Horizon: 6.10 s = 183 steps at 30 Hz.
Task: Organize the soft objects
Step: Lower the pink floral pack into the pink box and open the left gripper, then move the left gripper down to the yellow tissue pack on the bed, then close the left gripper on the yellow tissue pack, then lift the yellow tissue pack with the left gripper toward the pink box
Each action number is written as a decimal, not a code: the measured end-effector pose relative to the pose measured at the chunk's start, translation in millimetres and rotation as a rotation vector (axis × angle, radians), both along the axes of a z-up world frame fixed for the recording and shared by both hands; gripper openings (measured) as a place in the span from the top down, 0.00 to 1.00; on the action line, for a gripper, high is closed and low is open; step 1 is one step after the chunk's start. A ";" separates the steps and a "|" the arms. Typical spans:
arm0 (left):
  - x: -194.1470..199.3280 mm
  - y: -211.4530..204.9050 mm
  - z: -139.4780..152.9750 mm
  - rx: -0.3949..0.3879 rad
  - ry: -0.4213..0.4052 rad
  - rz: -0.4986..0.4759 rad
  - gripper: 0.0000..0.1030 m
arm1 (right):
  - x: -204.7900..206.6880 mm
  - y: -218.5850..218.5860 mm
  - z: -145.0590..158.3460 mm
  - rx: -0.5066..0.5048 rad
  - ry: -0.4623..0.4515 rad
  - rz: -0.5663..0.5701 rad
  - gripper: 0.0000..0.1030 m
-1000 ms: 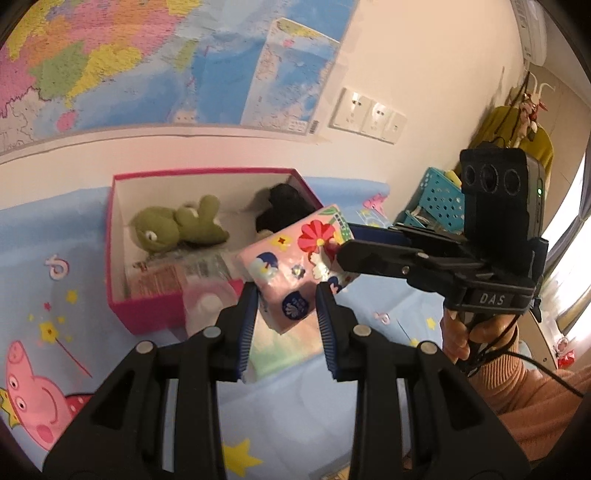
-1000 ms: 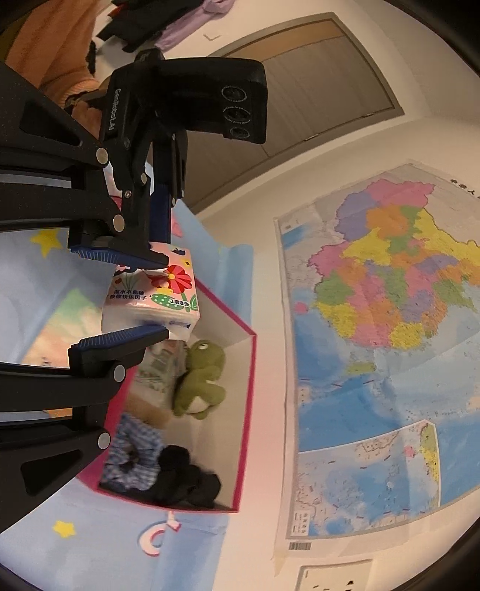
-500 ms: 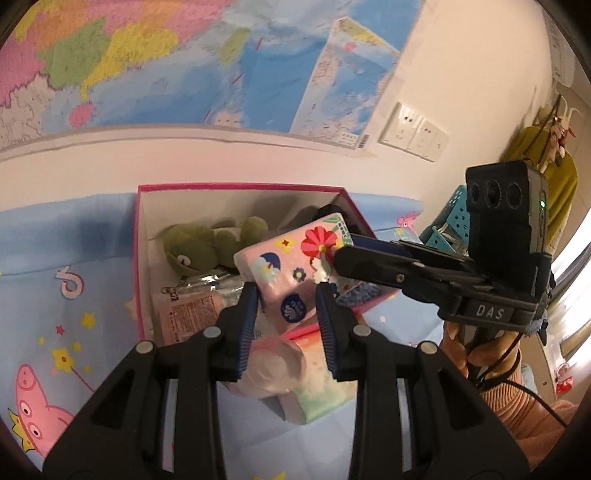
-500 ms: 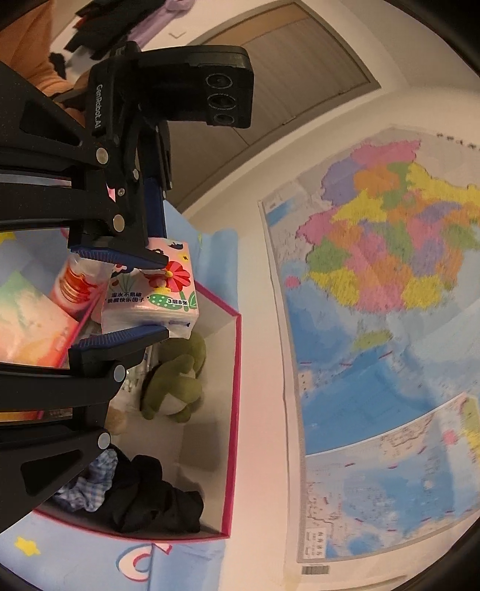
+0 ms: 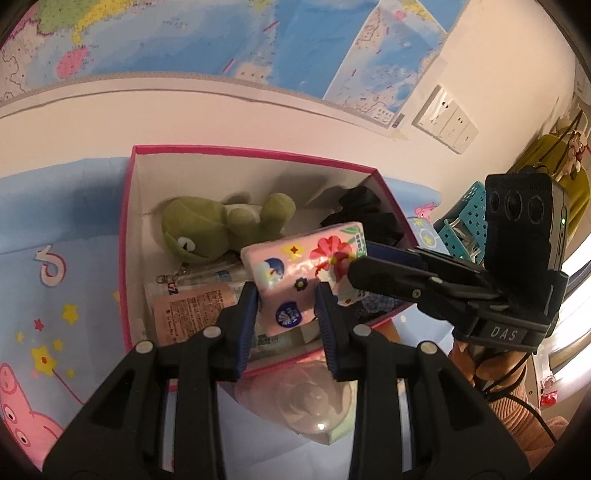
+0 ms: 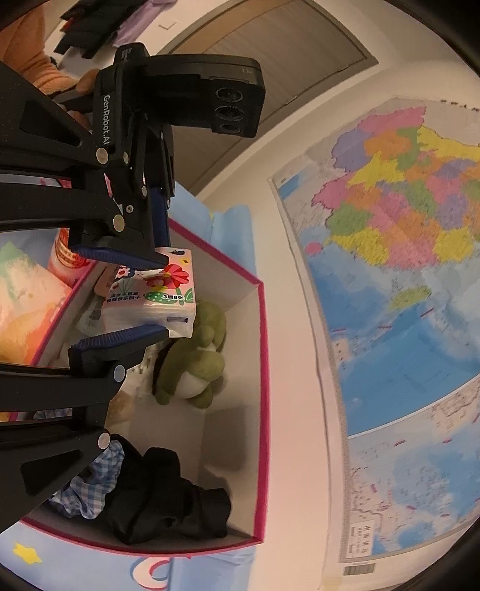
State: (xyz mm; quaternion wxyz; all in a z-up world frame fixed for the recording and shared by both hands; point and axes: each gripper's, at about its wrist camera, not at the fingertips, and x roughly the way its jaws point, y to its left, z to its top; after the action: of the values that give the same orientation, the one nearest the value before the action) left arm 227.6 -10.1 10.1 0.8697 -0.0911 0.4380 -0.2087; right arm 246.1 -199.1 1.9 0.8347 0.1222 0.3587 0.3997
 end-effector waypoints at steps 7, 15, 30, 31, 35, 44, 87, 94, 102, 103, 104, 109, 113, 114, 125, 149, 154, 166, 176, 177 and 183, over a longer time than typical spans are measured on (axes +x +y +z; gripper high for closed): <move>6.5 -4.9 -6.5 0.009 0.030 -0.005 0.67 | 5.6 -1.2 -10.9 -0.027 0.033 -0.019 0.68; 9.6 -2.9 -4.8 0.010 0.031 0.034 0.67 | 6.4 1.4 -14.2 -0.100 0.027 -0.079 0.39; -84.4 -18.8 26.8 0.172 -0.235 0.066 0.45 | -58.2 -32.5 7.4 -0.035 -0.075 0.033 0.39; -90.7 -22.0 27.4 0.178 -0.243 0.059 0.45 | -65.9 -36.4 8.7 -0.020 -0.073 0.056 0.39; -116.2 -34.5 25.6 0.219 -0.272 0.046 0.44 | -95.8 -44.8 9.5 -0.034 -0.083 0.112 0.39; -153.3 -46.2 -3.8 0.219 -0.199 0.011 0.44 | -162.4 -52.0 -25.1 -0.104 0.004 0.229 0.34; -223.2 -53.2 -88.1 -0.012 0.148 -0.242 0.55 | -206.1 -27.8 -97.8 -0.089 0.187 0.247 0.53; -186.8 -53.0 -89.1 -0.011 0.119 -0.177 0.55 | -177.2 -33.0 -92.8 -0.075 0.153 0.154 0.53; -167.1 -53.4 -95.5 -0.006 0.132 -0.131 0.62 | -156.1 -40.2 -99.8 -0.051 0.182 0.076 0.53; -168.0 -52.8 -95.8 -0.009 0.132 -0.130 0.62 | -155.9 -40.6 -100.9 -0.047 0.182 0.073 0.53; -168.7 -52.0 -95.7 -0.009 0.132 -0.130 0.62 | -156.1 -43.7 -100.6 -0.049 0.183 0.068 0.53; -171.6 -53.9 -98.3 -0.022 0.141 -0.144 0.62 | -158.2 -48.2 -101.9 -0.053 0.171 0.063 0.53; -170.0 -56.0 -98.7 -0.023 0.139 -0.144 0.62 | -157.9 -43.0 -103.5 -0.067 0.161 0.051 0.56; -169.7 -55.5 -98.9 -0.025 0.140 -0.144 0.62 | -157.7 -42.5 -104.2 -0.067 0.162 0.049 0.58; -171.5 -59.5 -87.7 -0.017 0.109 -0.142 0.62 | -160.9 -45.0 -93.3 -0.057 0.129 0.029 0.60; -166.1 -66.5 -51.7 0.010 0.018 -0.145 0.62 | -155.8 -56.8 -57.2 -0.025 0.036 0.009 0.60; -164.2 -67.8 -49.2 0.011 0.015 -0.145 0.62 | -155.2 -57.5 -49.9 -0.025 0.016 0.006 0.60; -157.0 -66.8 -40.1 0.012 -0.005 -0.144 0.62 | -151.6 -58.1 -42.8 -0.018 -0.005 0.003 0.60; -152.4 -66.7 -32.5 0.015 -0.029 -0.143 0.62 | -146.4 -59.5 -35.2 -0.007 -0.025 -0.001 0.60; -151.4 -66.7 -31.7 0.016 -0.031 -0.143 0.62 | -146.0 -59.7 -34.3 -0.006 -0.027 0.000 0.60; -146.7 -66.4 -26.8 0.020 -0.042 -0.143 0.62 | -142.0 -59.1 -27.1 -0.006 -0.047 0.001 0.60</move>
State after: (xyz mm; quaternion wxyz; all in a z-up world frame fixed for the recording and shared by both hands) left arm 81.0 -76.5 -16.7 0.8625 -0.0462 0.4270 -0.2678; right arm 104.2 -258.1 -25.3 0.8431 0.1103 0.3400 0.4017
